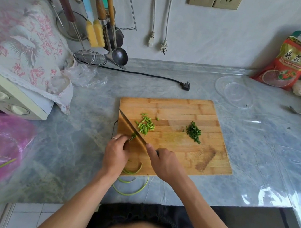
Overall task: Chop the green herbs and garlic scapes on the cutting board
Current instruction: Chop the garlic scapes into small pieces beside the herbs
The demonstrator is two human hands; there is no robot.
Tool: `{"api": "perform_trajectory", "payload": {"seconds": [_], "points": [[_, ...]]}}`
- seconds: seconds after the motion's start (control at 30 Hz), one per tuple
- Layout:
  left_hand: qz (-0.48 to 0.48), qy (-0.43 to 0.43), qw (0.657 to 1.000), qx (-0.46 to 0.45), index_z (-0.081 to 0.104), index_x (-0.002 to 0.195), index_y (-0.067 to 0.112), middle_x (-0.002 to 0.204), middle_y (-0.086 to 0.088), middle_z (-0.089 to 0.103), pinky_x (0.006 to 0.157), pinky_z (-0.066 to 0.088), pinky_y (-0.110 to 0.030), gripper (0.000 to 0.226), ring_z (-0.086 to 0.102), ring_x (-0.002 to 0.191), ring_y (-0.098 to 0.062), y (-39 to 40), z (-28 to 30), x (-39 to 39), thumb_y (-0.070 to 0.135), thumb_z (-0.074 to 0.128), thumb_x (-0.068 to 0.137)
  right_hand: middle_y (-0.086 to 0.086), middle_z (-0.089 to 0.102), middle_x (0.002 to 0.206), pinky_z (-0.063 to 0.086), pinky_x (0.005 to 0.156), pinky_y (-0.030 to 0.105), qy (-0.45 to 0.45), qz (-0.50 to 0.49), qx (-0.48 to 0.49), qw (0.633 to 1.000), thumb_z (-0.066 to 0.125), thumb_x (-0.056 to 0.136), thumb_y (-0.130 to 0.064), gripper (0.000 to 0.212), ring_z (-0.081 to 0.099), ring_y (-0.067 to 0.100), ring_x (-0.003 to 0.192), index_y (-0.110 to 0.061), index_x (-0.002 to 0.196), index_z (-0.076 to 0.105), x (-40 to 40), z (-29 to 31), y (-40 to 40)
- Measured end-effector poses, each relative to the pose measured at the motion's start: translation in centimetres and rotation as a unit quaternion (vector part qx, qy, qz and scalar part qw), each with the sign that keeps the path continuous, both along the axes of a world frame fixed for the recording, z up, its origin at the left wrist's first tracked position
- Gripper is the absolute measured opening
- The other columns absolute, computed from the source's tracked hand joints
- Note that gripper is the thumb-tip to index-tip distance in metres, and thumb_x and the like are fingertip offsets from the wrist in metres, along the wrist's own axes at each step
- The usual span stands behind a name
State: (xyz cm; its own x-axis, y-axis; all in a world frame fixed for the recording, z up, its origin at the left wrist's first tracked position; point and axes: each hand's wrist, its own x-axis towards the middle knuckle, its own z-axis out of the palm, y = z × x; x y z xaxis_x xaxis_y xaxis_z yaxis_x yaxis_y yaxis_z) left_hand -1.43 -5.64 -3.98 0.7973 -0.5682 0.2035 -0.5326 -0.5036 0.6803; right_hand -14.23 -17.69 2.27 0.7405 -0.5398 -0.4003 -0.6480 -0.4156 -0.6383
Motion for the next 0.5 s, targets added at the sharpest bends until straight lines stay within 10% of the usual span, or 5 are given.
{"api": "perform_trajectory", "payload": {"seconds": [0.5], "points": [[0.011, 0.01, 0.999, 0.049, 0.073, 0.105, 0.007, 0.103, -0.005, 0.066, 0.075, 0.056, -0.038, 0.032, 0.065, 0.091, -0.025, 0.31, 0.26, -0.11, -0.005, 0.069, 0.076, 0.008, 0.047, 0.057, 0.034, 0.054, 0.034, -0.017, -0.011, 0.041, 0.999, 0.03, 0.096, -0.065, 0.069, 0.042, 0.021, 0.052, -0.006, 0.064, 0.047, 0.19, 0.24, -0.13]]}}
